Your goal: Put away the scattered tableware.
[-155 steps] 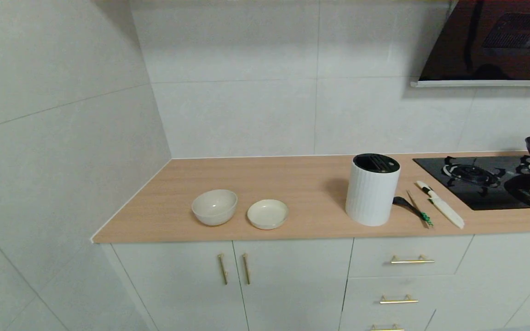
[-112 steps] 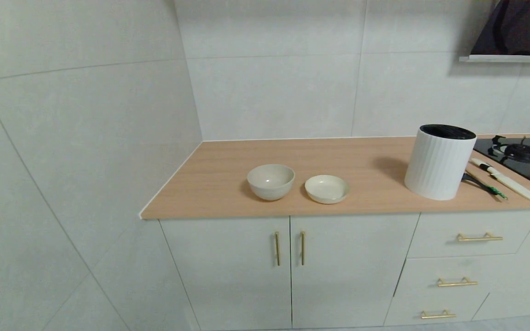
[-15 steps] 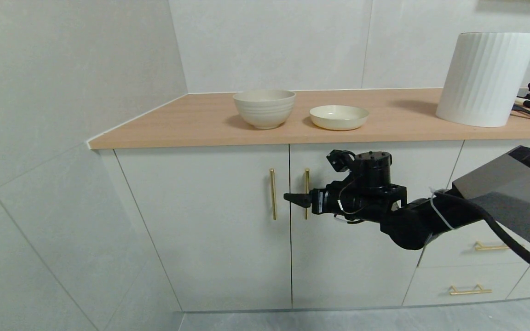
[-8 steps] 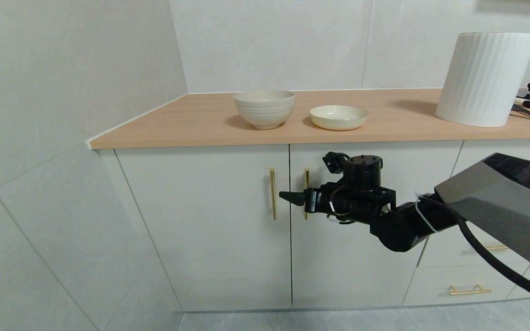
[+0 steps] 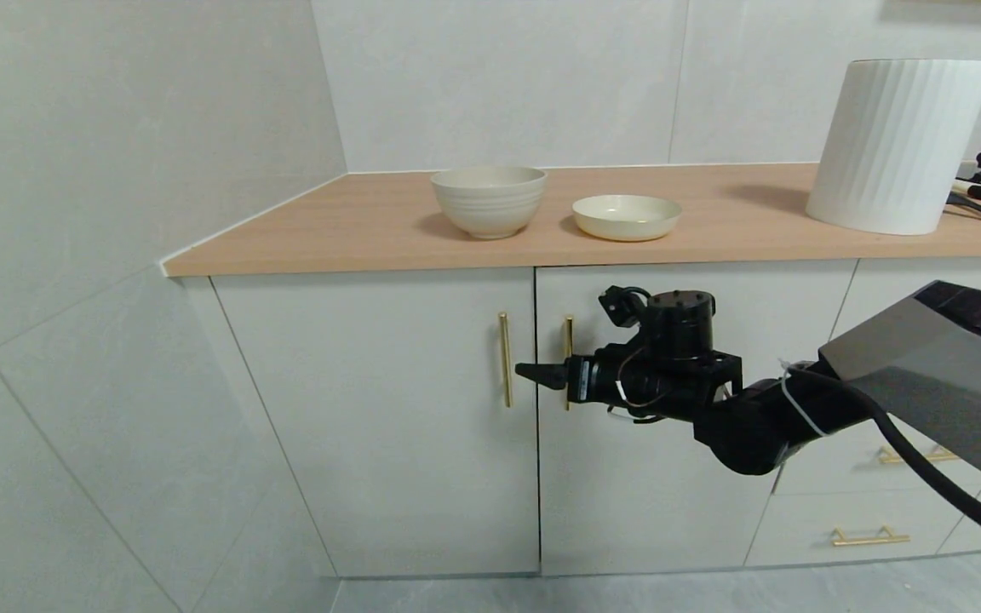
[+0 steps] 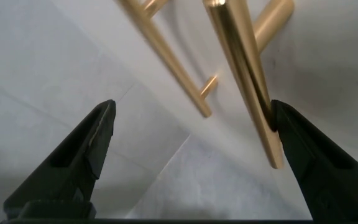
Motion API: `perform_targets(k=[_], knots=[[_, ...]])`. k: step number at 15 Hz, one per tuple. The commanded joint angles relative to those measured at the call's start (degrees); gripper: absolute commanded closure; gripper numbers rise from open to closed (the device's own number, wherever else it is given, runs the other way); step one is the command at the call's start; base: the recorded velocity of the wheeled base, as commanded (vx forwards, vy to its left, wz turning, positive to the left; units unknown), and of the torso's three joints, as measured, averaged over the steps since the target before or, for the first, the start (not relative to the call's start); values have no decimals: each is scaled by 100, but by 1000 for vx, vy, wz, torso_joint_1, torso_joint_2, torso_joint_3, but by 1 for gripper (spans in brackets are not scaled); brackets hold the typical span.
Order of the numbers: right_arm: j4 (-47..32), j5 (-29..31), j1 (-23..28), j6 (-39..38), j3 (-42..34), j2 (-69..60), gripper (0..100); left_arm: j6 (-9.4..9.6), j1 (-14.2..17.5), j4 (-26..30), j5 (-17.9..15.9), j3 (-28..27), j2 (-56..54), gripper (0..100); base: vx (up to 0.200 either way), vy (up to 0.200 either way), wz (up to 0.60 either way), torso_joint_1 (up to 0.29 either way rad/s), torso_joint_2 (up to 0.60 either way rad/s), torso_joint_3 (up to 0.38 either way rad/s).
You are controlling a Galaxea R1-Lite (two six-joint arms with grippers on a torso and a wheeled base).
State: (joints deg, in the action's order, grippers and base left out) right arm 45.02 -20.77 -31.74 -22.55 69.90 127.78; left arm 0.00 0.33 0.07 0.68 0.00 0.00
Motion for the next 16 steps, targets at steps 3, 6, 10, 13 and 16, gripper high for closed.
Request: perform_targets(k=[3, 6, 10, 13, 16], knots=[[7, -173, -25, -4, -214, -254, 0, 0, 2, 1, 2, 0, 0, 0, 0, 0, 0, 0, 0, 0], [7, -515, -95, 14, -680, -658, 0, 0, 2, -7, 2, 0, 0, 0, 0, 0, 0, 0, 0, 0], [7, -955, -104, 23, -1532, -1335, 0, 0, 2, 1, 2, 0, 0, 0, 0, 0, 0, 0, 0, 0], [323, -1201, -104, 23, -2262, -1792, 0, 0, 2, -7, 2, 0, 0, 0, 0, 0, 0, 0, 0, 0], [508, -1315, -104, 5, -2965, -2346, 0, 0, 2, 1, 2, 0, 0, 0, 0, 0, 0, 0, 0, 0]])
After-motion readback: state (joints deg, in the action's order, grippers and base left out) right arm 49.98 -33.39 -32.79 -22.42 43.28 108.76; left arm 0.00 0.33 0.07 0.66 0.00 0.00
